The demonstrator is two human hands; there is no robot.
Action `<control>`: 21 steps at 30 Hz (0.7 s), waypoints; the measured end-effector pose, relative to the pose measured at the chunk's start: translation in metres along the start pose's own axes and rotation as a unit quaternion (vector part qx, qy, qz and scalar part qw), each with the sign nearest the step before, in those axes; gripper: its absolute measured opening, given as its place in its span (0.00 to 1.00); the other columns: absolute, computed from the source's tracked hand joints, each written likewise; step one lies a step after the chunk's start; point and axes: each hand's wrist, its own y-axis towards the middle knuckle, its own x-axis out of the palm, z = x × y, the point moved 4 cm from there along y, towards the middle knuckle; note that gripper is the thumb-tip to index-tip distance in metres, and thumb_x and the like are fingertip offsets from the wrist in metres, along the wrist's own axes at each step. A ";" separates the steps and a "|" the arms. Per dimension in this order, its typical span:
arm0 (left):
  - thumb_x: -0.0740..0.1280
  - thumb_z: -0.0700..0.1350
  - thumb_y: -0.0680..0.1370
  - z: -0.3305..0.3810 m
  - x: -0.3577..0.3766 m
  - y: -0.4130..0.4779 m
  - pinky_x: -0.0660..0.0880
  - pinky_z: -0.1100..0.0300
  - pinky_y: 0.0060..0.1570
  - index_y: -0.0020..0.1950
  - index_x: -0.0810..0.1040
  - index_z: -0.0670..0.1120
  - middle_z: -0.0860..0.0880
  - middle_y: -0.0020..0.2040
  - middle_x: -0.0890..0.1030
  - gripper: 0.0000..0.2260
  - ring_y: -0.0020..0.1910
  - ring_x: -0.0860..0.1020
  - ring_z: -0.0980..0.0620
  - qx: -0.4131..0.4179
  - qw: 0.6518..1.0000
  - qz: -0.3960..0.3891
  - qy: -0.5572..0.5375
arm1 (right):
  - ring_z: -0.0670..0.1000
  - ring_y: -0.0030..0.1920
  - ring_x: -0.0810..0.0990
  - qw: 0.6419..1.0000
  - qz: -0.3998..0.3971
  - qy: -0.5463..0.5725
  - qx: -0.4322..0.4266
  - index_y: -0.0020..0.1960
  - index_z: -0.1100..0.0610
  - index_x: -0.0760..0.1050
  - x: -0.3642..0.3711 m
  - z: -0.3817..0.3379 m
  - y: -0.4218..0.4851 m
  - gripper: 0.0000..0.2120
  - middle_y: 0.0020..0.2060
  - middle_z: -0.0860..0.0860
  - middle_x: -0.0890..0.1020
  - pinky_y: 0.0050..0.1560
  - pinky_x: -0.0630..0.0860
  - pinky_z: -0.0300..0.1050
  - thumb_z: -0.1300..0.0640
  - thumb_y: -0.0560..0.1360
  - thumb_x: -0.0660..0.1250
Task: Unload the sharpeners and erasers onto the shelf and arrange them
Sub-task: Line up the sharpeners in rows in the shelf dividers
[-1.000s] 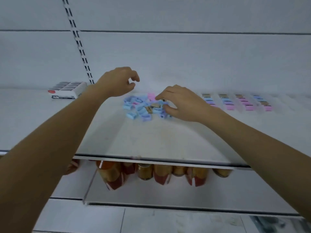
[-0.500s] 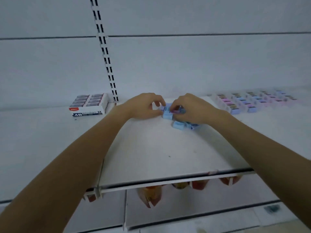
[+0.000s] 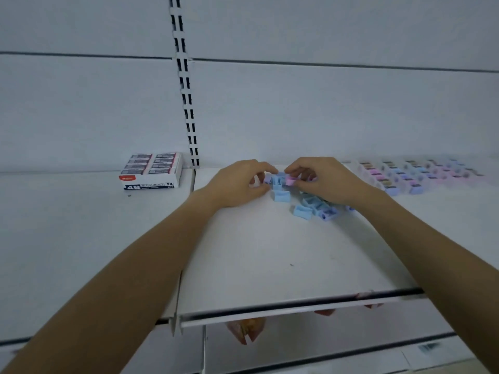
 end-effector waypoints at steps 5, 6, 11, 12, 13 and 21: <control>0.64 0.42 0.76 -0.003 0.001 0.002 0.69 0.62 0.41 0.51 0.76 0.50 0.55 0.45 0.75 0.06 0.39 0.73 0.56 -0.044 0.998 0.019 -0.040 | 0.41 0.42 0.76 0.999 0.008 0.043 -0.010 0.55 0.52 0.77 -0.005 0.003 0.000 0.11 0.44 0.44 0.78 0.43 0.71 0.28 0.60 0.74 0.67; 0.63 0.39 0.75 -0.003 0.000 0.001 0.69 0.65 0.40 0.52 0.75 0.48 0.54 0.44 0.75 0.08 0.39 0.73 0.55 -0.057 0.996 0.029 -0.065 | 0.44 0.43 0.77 0.998 0.014 0.058 -0.012 0.56 0.53 0.76 -0.006 0.003 0.001 0.12 0.45 0.46 0.78 0.42 0.71 0.27 0.61 0.74 0.66; 0.63 0.39 0.77 -0.003 -0.009 -0.001 0.70 0.69 0.38 0.57 0.73 0.52 0.55 0.43 0.76 0.12 0.39 0.77 0.53 -0.117 0.969 0.054 -0.211 | 0.36 0.44 0.76 0.994 0.052 0.092 -0.031 0.59 0.56 0.74 -0.007 0.004 0.005 0.15 0.47 0.48 0.74 0.44 0.68 0.23 0.67 0.74 0.64; 0.64 0.39 0.77 -0.003 -0.009 -0.001 0.71 0.68 0.41 0.57 0.73 0.52 0.53 0.44 0.76 0.12 0.40 0.77 0.52 -0.121 0.963 0.053 -0.237 | 0.37 0.45 0.76 0.993 0.063 0.093 -0.035 0.59 0.56 0.75 -0.006 0.004 0.005 0.15 0.47 0.48 0.73 0.47 0.68 0.25 0.67 0.74 0.64; 0.64 0.37 0.76 -0.001 -0.010 -0.001 0.72 0.68 0.42 0.56 0.73 0.52 0.52 0.43 0.77 0.13 0.40 0.78 0.53 -0.123 0.955 0.053 -0.265 | 0.40 0.48 0.76 0.991 0.076 0.101 -0.036 0.58 0.56 0.75 -0.005 0.005 0.004 0.14 0.48 0.48 0.74 0.51 0.70 0.30 0.67 0.74 0.64; 0.69 0.34 0.72 0.007 -0.013 -0.003 0.75 0.57 0.55 0.50 0.76 0.52 0.45 0.44 0.80 0.15 0.45 0.80 0.49 -0.133 0.921 0.070 -0.359 | 0.39 0.44 0.78 0.974 0.100 0.197 -0.050 0.50 0.52 0.77 -0.005 -0.004 -0.007 0.11 0.43 0.41 0.80 0.44 0.72 0.27 0.65 0.74 0.65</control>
